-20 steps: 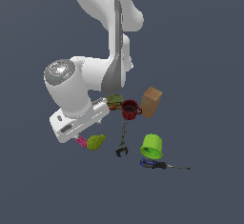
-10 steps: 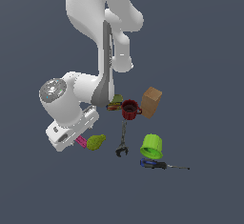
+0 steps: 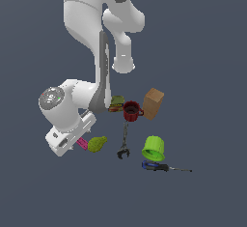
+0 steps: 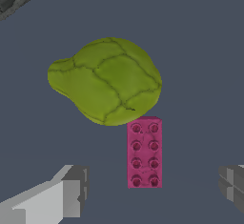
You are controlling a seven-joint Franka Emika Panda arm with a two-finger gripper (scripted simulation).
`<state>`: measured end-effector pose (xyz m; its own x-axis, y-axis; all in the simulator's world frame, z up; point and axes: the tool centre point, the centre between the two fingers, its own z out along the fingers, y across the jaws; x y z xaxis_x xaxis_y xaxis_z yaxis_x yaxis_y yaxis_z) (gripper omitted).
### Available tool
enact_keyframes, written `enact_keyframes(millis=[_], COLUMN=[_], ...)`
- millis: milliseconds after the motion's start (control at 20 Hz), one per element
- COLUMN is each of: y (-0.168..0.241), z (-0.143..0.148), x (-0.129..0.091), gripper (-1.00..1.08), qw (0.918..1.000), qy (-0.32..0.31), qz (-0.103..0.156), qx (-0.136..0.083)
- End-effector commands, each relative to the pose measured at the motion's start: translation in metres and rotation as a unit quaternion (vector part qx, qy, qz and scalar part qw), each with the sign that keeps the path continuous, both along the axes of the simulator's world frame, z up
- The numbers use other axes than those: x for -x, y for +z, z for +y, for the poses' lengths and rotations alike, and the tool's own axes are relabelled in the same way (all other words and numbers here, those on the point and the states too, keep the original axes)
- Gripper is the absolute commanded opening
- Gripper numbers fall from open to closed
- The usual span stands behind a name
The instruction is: Pick up a designated object from a clutter of objects.
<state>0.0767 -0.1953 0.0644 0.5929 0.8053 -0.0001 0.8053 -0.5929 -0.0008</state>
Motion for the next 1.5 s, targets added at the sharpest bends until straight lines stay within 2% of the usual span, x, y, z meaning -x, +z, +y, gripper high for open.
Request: enact_keyframes(millis=[0, 300, 700, 1000, 1050, 1450], y=[-0.002, -0.007, -0.044, -0.052, -0.052, -0.052], z=[-0.001, -0.001, -0.001, -0.002, -0.002, -0.002], x=[0.000, 0.000, 0.001, 0.000, 0.000, 0.000], gripper=[1.00, 1.00, 1.00, 1.00, -1.00, -1.00], qw=[1.0000, 1.0000, 1.0000, 1.0000, 1.0000, 1.0000], qy=[0.004, 0.003, 0.004, 0.004, 0.004, 0.004], qz=[0.000, 0.000, 0.000, 0.000, 0.000, 0.000], qx=[0.000, 0.000, 0.000, 0.000, 0.000, 0.000])
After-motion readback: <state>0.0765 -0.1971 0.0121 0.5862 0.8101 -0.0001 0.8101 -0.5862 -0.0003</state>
